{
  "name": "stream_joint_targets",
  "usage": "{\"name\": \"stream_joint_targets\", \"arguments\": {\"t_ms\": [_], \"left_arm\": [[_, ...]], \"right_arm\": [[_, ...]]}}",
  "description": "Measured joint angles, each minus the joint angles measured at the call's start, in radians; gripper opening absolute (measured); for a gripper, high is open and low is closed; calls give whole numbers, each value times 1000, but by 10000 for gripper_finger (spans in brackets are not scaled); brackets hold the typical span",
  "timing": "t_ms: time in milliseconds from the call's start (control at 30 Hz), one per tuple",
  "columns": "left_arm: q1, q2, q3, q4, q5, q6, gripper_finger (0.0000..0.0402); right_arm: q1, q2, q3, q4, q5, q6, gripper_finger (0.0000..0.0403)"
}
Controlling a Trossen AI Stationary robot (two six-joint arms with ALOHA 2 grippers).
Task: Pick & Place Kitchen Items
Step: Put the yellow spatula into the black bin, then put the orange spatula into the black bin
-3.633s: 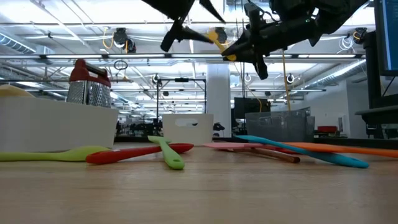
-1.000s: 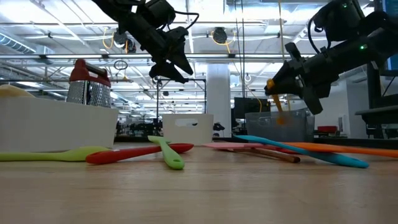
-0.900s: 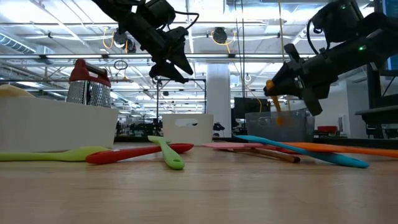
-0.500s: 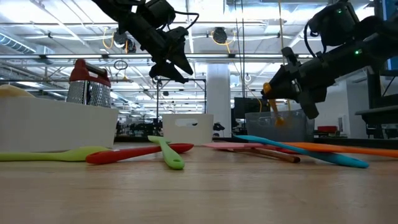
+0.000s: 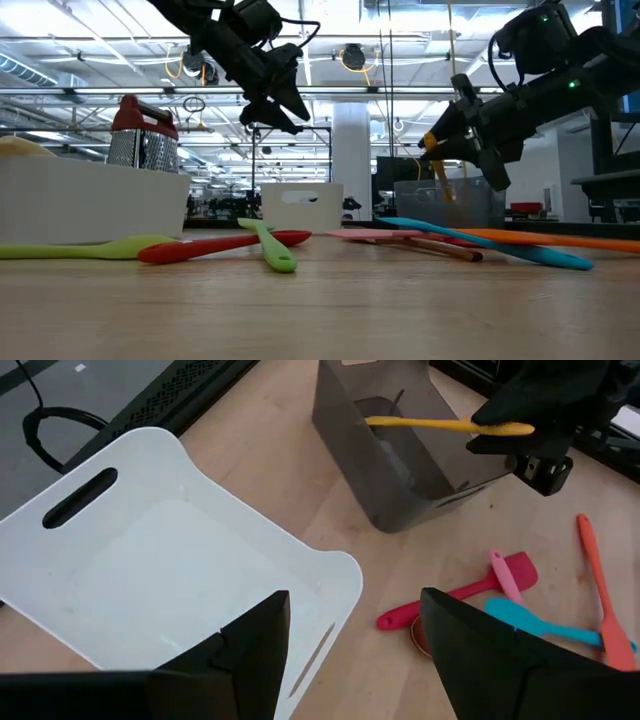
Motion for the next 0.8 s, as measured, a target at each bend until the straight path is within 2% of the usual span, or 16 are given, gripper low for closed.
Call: {"name": "stream_joint_targets", "arguments": {"t_ms": [133,500,700,800], "left_arm": [[0,0,0,0,0,0,230],[0,0,0,0,0,-8,230],[-1,0,0,0,2,-15,230],[-3,0,0,0,38,-15,230]], "right_arm": [[0,0,0,74,-48,-48,131],[1,0,0,314,-51,-195,189],[1,-2,0,528,-57,-358,187],[1,-8,0,594,-124,-479,175]]}}
